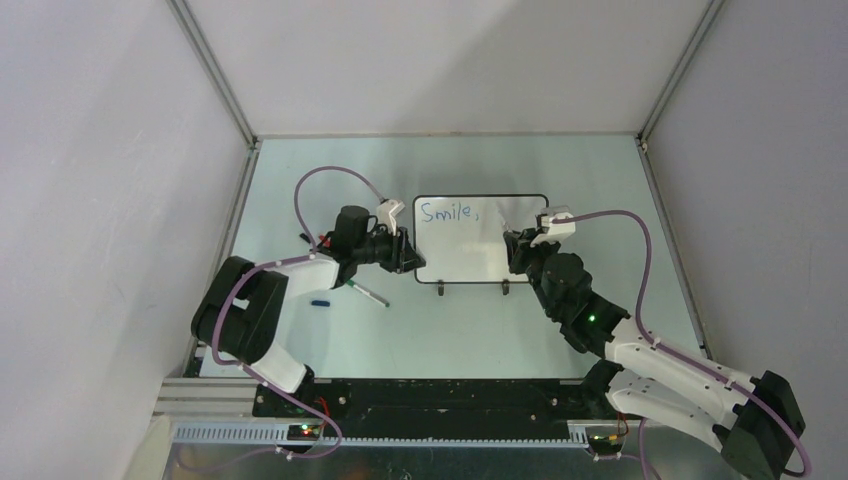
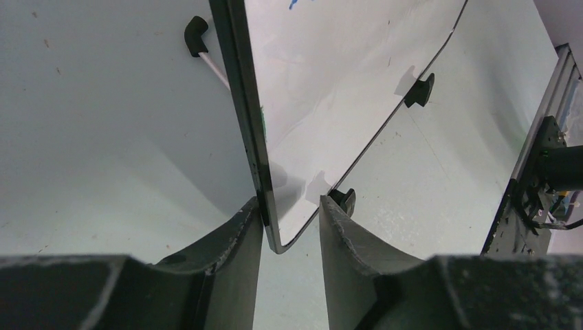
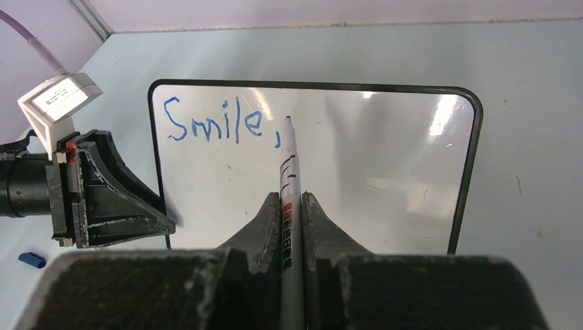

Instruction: Write a sentence on the whiteboard

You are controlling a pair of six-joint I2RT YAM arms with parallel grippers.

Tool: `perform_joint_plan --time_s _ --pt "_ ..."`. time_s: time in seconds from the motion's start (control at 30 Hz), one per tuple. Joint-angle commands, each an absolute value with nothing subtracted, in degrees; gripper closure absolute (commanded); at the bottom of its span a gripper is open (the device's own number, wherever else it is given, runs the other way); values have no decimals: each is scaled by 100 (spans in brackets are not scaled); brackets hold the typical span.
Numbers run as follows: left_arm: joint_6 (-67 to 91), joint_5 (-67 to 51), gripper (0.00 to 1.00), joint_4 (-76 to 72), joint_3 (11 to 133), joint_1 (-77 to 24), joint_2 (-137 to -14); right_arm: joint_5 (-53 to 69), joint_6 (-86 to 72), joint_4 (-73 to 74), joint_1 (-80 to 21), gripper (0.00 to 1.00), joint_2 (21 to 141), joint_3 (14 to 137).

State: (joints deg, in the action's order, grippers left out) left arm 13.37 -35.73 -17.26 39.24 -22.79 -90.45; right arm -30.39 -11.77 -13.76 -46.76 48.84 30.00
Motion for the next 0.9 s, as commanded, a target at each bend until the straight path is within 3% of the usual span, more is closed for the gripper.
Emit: perform_joint_plan --time_s 0.0,0.4,0.57,0.87 --pt "1285 -3600 60 -1784 4115 -2258 -8853 -3126 -1118 -1709 -4700 96 4957 3006" --pt "1327 -3589 67 -1781 3950 -2250 -8806 -3143 -1071 -1714 -4711 96 4983 3006" --pt "1272 -3518 78 -1685 3886 -2253 -8714 -3124 -1061 -1719 -4711 96 4991 3006" --pt "1248 -3533 78 -1534 3879 -2250 -8755 -3116 -1062 -1723 -4718 96 5006 3006"
